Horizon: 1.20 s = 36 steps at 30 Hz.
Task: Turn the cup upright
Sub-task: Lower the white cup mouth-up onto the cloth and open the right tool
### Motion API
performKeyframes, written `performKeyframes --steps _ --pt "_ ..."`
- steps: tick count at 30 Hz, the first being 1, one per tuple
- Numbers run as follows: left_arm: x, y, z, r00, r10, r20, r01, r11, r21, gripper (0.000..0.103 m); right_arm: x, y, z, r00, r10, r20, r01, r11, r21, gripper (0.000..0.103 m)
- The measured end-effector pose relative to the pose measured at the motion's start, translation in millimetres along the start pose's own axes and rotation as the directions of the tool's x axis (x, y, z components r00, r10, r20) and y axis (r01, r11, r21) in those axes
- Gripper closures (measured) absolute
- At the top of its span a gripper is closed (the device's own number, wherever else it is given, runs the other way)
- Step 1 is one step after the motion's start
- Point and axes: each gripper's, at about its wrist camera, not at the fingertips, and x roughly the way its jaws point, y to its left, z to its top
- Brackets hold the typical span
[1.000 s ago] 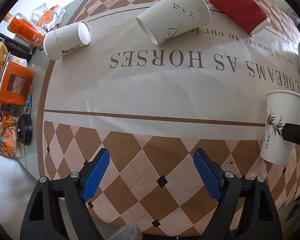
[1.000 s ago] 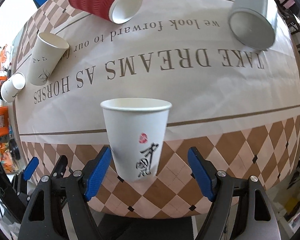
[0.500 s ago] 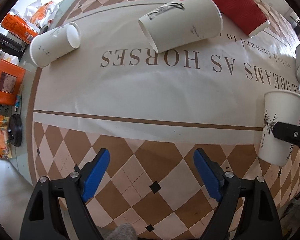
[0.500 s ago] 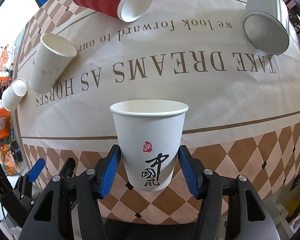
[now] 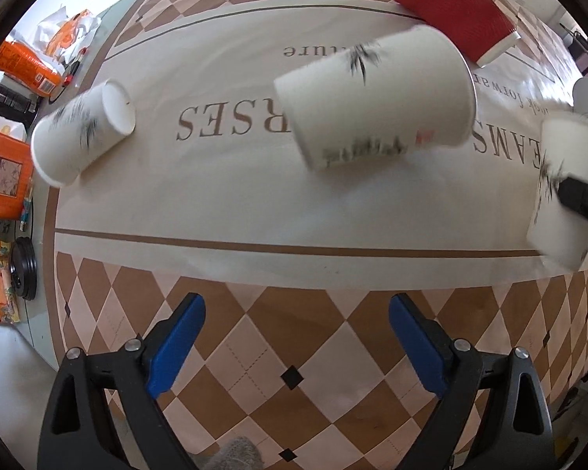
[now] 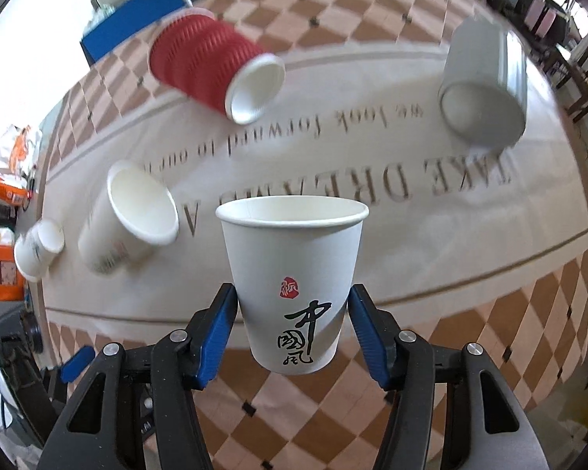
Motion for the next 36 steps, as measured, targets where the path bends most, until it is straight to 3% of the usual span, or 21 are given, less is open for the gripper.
performKeyframes --steps 6,10,15,25,34,36 --pt "7.3 -9.3 9.5 1.0 0.006 -0.001 -0.006 1.0 -0.01 0.007 -5.3 -0.4 6.1 0.987 -0.023 0.161 0.025 1.0 -0.01 0.043" --pt "13.8 -13.7 15.0 1.0 0.008 -0.005 -0.008 1.0 -0.011 0.007 -3.8 -0.5 -0.8 0.96 -0.028 0.28 0.039 0.999 -0.033 0.043" --pt "23.0 -17.8 18.8 1.0 0.014 -0.012 -0.014 1.0 -0.008 0.007 -1.9 -1.8 -22.2 0.932 -0.019 0.362 0.044 0.997 -0.059 0.043" --pt "31.5 -17.6 11.7 1.0 0.015 -0.01 -0.015 1.0 0.001 0.007 -4.5 -3.1 -47.6 0.923 -0.013 0.385 0.058 0.993 -0.103 0.041" --pt "27.2 -22.5 16.2 1.0 0.011 -0.007 -0.011 1.0 0.006 0.007 2.0 -9.1 -54.9 0.944 -0.042 0.328 0.075 0.993 -0.09 0.04" --pt "25.2 -18.9 17.4 1.0 0.011 -0.008 -0.011 1.0 0.006 0.007 2.3 -9.3 -56.7 0.946 -0.042 0.321 0.076 0.993 -0.094 0.035"
